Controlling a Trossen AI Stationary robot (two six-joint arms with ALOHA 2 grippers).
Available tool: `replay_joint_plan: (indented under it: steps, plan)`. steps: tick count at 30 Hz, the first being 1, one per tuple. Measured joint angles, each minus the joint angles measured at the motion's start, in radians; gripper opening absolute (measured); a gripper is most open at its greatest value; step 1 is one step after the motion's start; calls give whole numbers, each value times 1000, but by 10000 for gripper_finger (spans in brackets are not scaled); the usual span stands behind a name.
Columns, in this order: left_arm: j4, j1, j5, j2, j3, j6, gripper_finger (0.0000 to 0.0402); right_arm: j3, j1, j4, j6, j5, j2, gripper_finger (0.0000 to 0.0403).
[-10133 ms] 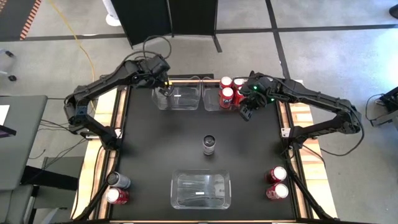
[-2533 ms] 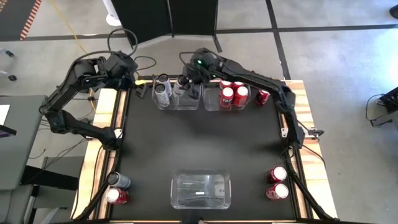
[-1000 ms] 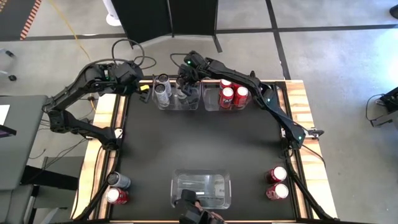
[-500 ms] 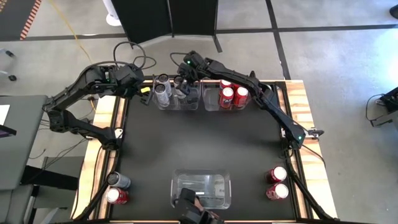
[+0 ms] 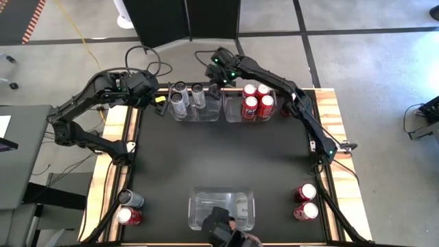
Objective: Sort soda cans
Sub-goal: Put the top white soda can into the top left transparent bin
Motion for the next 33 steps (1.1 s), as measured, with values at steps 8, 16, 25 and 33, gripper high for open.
replay_joint_plan:
  steps: [8, 16, 25, 33]
  plan:
    - [-9, -43, -2, -1, 0, -2, 296, -43, 1, 20, -8, -3, 37, 261]
    - [-10, -77, 0, -2, 0, -26, 193, -111, -5, 136, 15, -2, 49, 173]
    - [-25, -86, 8, -3, 0, -57, 98, -157, 7, 247, 29, 0, 50, 127]
    - [-25, -86, 39, -3, 0, -74, 67, -160, 24, 306, 36, 0, 51, 122]
